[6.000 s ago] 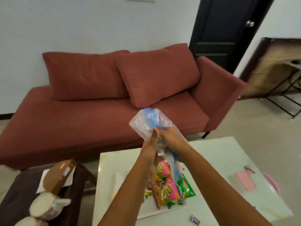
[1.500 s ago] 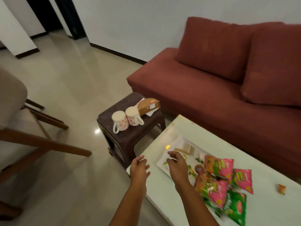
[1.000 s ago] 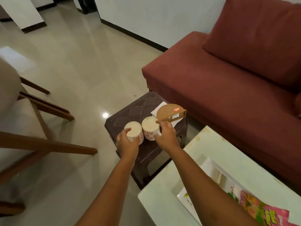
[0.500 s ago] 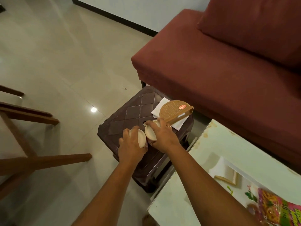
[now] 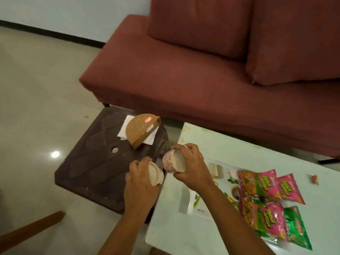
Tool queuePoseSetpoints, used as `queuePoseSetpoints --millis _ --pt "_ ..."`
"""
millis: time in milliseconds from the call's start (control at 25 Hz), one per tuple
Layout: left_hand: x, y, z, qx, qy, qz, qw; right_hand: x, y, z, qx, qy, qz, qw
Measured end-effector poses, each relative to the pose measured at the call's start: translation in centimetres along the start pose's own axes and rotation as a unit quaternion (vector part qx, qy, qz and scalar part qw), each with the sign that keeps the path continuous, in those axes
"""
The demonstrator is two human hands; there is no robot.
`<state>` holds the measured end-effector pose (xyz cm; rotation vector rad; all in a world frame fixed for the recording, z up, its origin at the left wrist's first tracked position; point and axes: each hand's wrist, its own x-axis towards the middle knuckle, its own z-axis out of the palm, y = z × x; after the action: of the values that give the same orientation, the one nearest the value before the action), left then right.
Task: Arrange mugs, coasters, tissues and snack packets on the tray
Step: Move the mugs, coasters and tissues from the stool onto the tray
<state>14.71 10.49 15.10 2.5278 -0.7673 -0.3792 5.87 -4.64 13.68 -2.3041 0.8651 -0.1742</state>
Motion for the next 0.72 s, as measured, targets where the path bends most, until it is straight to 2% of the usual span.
queuePoseSetpoints --millis 120,280,520,720 --pt "-1.1 4.2 3.8 0.003 -0.052 0.058 0.997 -2.9 5.6 -3.0 0.008 0.033 0.097 0.995" --pt "-2.0 8.3 9.2 0.009 -0.148 0.066 0.987 -6.2 11.9 -4.5 0.0 0.059 0.177 0.982" --pt "-3.1 10.8 15.4 0.043 -0.198 0.089 0.975 -7.2 16.9 -4.6 -0.007 0.052 0.207 0.977" --pt "-4.1 11.0 17.7 0.047 -0.197 0.087 0.975 -6.6 18.7 -4.1 -0.033 0.022 0.174 0.984"
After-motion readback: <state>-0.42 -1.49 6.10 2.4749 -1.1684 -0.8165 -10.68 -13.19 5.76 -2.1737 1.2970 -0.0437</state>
